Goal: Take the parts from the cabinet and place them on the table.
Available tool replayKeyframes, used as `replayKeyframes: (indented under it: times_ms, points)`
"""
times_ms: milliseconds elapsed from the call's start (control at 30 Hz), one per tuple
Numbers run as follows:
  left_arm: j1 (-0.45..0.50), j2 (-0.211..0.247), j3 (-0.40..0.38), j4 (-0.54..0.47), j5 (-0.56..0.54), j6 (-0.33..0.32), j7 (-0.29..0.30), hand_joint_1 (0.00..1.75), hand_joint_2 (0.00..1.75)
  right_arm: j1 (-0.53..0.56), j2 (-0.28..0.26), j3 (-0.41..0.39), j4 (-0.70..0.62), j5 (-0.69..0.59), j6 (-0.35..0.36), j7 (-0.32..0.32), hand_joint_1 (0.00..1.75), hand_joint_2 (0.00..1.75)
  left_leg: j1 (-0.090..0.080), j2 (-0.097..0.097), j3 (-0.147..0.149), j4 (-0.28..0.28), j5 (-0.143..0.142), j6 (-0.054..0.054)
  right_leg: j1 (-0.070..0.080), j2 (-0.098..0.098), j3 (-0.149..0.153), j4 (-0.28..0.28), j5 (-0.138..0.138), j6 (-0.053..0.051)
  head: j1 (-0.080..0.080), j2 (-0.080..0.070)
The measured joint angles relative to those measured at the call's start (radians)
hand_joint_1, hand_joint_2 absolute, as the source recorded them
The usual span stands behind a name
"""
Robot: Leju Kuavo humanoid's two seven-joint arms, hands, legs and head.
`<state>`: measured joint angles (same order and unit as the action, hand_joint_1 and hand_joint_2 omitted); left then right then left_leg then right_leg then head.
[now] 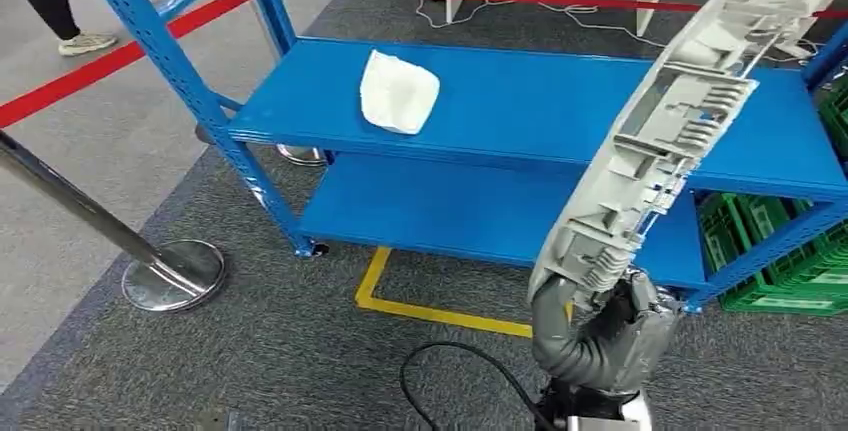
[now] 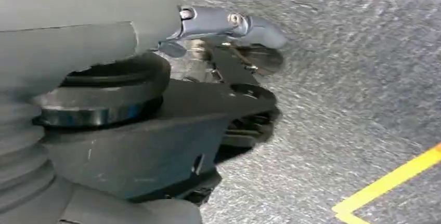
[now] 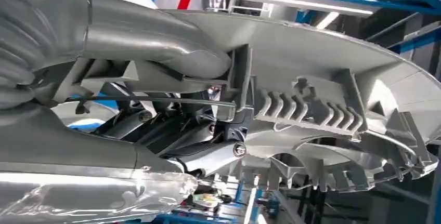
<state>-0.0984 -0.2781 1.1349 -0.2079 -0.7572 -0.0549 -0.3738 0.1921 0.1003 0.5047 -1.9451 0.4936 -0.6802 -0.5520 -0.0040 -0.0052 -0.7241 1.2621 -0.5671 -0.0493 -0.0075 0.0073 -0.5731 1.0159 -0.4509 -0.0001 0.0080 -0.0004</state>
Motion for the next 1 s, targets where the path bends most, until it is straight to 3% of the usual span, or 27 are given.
replayKeyframes:
  times_ms: [33,67,100,167,200,233,333,367,400,467,500,533,567,600,667,700,733,800,867,900,933,1000]
  points:
    - [0.000,0.000,0.000,0.000,0.000,-0.001,0.000,0.00,1.75,0.000,0.000,0.000,0.000,0.000,0.000,0.000,1.75,1.75,0.000,0.000,-0.004,0.036,-0.005,0.001,0.002,0.000,-0.011,0.000,0.009,-0.001,0.000,0.000]
    - [0.000,0.000,0.000,0.000,0.000,-0.001,0.000,0.00,1.75,0.000,0.000,0.000,0.000,0.000,0.000,0.000,1.75,1.75,-0.001,0.000,0.013,0.029,0.013,0.005,0.004,0.000,-0.023,0.000,0.017,0.000,0.000,0.000]
    - [0.000,0.000,0.000,0.000,0.001,-0.001,0.000,0.00,1.75,0.000,0.000,0.000,0.000,0.000,0.000,0.000,1.75,1.75,-0.002,0.000,0.049,-0.017,0.046,0.011,0.006,0.000,-0.035,0.000,0.025,0.001,0.000,0.000]
    - [-0.001,0.000,0.000,0.000,0.002,-0.003,0.000,0.00,1.75,0.000,0.000,0.000,0.000,0.000,0.000,0.000,1.75,1.75,-0.008,-0.001,0.172,-0.195,0.102,0.033,0.008,0.003,-0.048,0.000,0.039,0.004,0.000,0.000]
    - [-0.003,0.003,0.000,-0.001,0.002,-0.004,0.000,0.00,1.75,0.000,0.000,0.000,0.000,0.000,0.000,0.000,1.75,1.75,-0.015,0.000,0.225,-0.274,0.087,0.046,0.008,0.002,-0.054,0.000,0.045,0.009,0.001,0.000]
    - [-0.005,0.002,0.000,-0.001,0.004,-0.005,-0.001,0.00,1.75,-0.002,0.000,0.000,0.000,0.000,0.000,0.000,1.75,1.75,-0.016,0.000,0.241,-0.312,0.084,0.045,0.008,-0.001,-0.058,0.001,0.053,0.015,0.001,0.000]
    - [-0.002,0.005,0.002,-0.001,0.006,-0.005,-0.001,0.00,1.75,-0.002,0.000,0.000,0.000,0.002,0.000,0.000,1.75,1.75,-0.021,-0.001,0.227,-0.321,0.102,0.050,0.002,-0.003,-0.065,-0.012,0.079,0.031,0.001,0.000]
    - [-0.001,0.004,0.003,-0.001,0.007,-0.005,-0.001,0.00,1.75,-0.002,0.000,0.000,0.000,0.002,0.000,0.000,1.75,1.75,-0.010,0.003,0.223,-0.334,0.117,0.053,0.003,-0.001,-0.077,-0.007,0.068,0.036,-0.001,0.000]
    - [-0.001,0.005,0.003,-0.001,0.007,-0.005,-0.002,0.00,1.75,-0.002,0.000,-0.001,0.000,0.002,0.000,0.000,1.75,1.75,-0.010,0.004,0.216,-0.334,0.123,0.057,0.006,-0.002,-0.087,0.020,0.026,0.040,0.004,0.000]
    - [-0.001,0.005,0.003,-0.001,0.007,-0.006,-0.003,0.00,1.75,-0.003,0.000,-0.002,0.000,0.003,0.000,0.000,1.75,1.75,-0.010,0.004,0.200,-0.332,0.136,0.060,0.002,-0.003,-0.126,0.164,-0.078,0.048,0.008,0.000]
    - [-0.001,0.005,0.004,-0.001,0.007,-0.006,-0.003,0.00,1.75,-0.003,0.000,-0.002,0.000,0.003,0.000,0.000,1.75,1.75,-0.010,0.005,0.192,-0.330,0.142,0.060,0.002,-0.003,-0.145,0.238,-0.115,0.050,0.007,0.000]
    - [-0.001,0.005,0.004,-0.001,0.007,-0.006,-0.003,0.00,1.75,-0.003,0.000,-0.002,0.000,0.003,0.000,0.000,1.75,1.75,-0.010,0.006,0.181,-0.326,0.148,0.060,0.002,-0.003,-0.151,0.288,-0.127,0.052,0.008,0.000]
    - [-0.001,0.005,0.005,-0.001,0.007,-0.006,-0.003,0.00,1.75,-0.003,0.000,-0.002,0.000,0.003,0.000,0.000,1.75,1.75,-0.010,0.006,0.171,-0.322,0.153,0.059,0.002,-0.003,-0.135,0.287,-0.112,0.053,0.008,0.000]
    - [-0.001,0.005,0.005,-0.001,0.006,-0.007,-0.003,0.00,1.75,-0.003,0.000,-0.002,0.000,0.003,0.000,0.000,1.75,1.75,-0.010,0.006,0.161,-0.317,0.158,0.057,0.002,-0.003,-0.093,0.237,-0.078,0.054,0.008,0.000]
    - [-0.001,0.003,0.005,-0.001,0.004,-0.008,-0.003,0.00,1.75,-0.004,0.000,-0.002,0.000,0.005,0.000,0.000,1.75,1.75,-0.006,0.005,0.143,-0.303,0.164,0.051,0.000,-0.004,0.026,0.062,-0.020,0.057,0.008,0.000]
    - [-0.002,0.005,0.005,-0.001,0.003,-0.009,-0.004,0.00,1.75,-0.007,0.000,-0.001,0.000,0.005,0.000,0.001,1.75,1.75,-0.008,0.004,0.135,-0.298,0.168,0.046,0.001,-0.003,0.061,-0.004,-0.063,0.061,0.008,0.000]
    - [-0.002,0.006,0.005,-0.001,0.003,-0.010,-0.005,0.00,1.75,-0.008,0.000,0.000,0.000,0.006,0.000,0.001,1.75,1.75,-0.012,0.004,0.130,-0.294,0.171,0.041,0.006,0.004,0.068,-0.005,-0.047,0.041,0.011,0.000]
    - [-0.002,0.005,0.005,-0.001,0.003,-0.011,-0.006,0.00,1.75,-0.009,0.000,0.000,0.000,0.006,0.000,0.001,1.75,1.75,-0.010,0.003,0.127,-0.290,0.185,0.032,0.008,0.003,0.054,0.000,-0.042,0.032,0.007,0.000]
    - [-0.001,0.006,0.005,-0.001,0.003,-0.011,-0.006,0.00,1.75,-0.010,0.000,0.000,0.000,0.007,0.000,0.001,1.75,1.75,-0.010,0.003,0.118,-0.289,0.187,0.023,0.003,0.002,0.035,-0.002,-0.030,0.014,0.008,0.000]
    - [-0.001,0.006,0.005,-0.001,0.003,-0.012,-0.006,0.00,1.75,-0.013,0.000,0.000,0.000,0.008,0.000,0.001,1.75,1.75,-0.009,0.004,0.107,-0.273,0.155,0.014,0.002,0.001,0.033,-0.001,-0.021,0.006,0.007,0.000]
    - [-0.001,0.006,0.005,-0.001,0.003,-0.013,-0.007,0.00,1.75,-0.014,0.000,0.001,0.000,0.009,0.000,0.001,1.75,1.75,-0.007,0.004,0.089,-0.222,0.101,0.008,0.002,0.001,0.021,-0.001,-0.013,0.001,0.003,0.000]
    - [-0.002,0.008,0.005,-0.001,0.003,-0.014,-0.007,0.00,1.75,-0.015,0.000,0.001,0.000,0.008,0.000,0.000,1.75,1.75,-0.004,0.004,0.038,-0.060,-0.004,0.002,0.004,0.001,-0.003,0.000,0.006,-0.004,0.001,0.000]
